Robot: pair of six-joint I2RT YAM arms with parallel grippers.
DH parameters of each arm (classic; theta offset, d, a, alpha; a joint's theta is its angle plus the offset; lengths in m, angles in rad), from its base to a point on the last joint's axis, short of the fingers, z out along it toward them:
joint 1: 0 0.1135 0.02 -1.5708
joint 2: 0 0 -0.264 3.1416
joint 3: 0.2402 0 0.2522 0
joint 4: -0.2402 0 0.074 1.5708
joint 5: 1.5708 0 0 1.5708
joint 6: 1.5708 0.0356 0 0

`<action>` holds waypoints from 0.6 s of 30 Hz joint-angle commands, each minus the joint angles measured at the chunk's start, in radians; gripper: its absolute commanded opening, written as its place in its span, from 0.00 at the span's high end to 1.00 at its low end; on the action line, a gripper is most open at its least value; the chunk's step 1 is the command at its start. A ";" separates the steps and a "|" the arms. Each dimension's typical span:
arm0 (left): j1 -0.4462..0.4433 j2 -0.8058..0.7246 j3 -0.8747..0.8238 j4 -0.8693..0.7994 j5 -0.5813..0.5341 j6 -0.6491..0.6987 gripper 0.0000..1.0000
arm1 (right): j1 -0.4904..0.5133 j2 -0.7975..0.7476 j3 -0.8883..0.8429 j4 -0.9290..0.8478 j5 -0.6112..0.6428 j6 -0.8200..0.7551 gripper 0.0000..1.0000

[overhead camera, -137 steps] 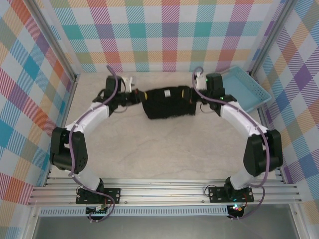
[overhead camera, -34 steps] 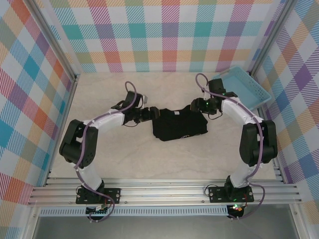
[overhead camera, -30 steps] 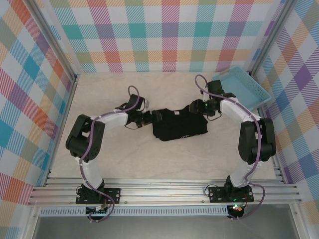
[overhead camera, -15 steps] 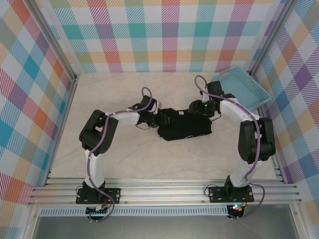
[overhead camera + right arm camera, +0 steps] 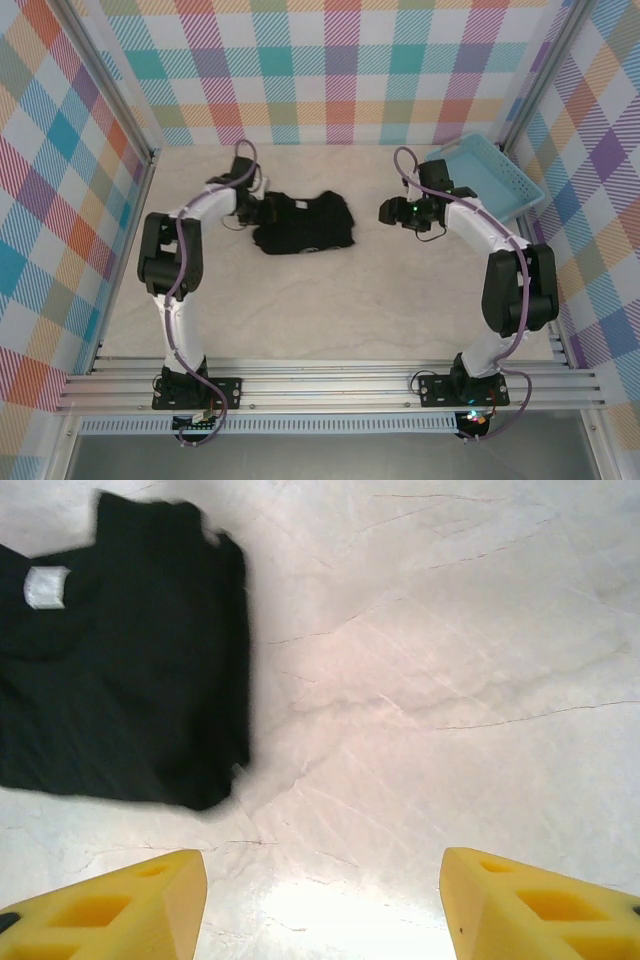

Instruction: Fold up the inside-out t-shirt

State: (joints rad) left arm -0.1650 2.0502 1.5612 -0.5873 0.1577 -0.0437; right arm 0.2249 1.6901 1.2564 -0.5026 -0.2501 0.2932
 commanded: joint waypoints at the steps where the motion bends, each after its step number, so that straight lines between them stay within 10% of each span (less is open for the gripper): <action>1: 0.088 0.011 0.126 -0.233 -0.330 0.238 1.00 | 0.027 -0.023 0.031 -0.030 -0.046 0.008 0.37; 7: 0.189 0.188 0.426 -0.348 -0.599 0.425 0.95 | 0.040 -0.022 0.024 -0.002 -0.080 0.023 0.37; 18: 0.260 0.427 0.893 -0.384 -0.839 0.313 0.38 | 0.065 -0.038 0.013 -0.011 -0.034 0.020 0.37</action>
State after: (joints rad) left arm 0.0883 2.5103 2.4016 -0.9192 -0.5636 0.3218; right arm 0.2771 1.6897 1.2568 -0.5095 -0.2966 0.3069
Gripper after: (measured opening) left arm 0.594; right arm 0.630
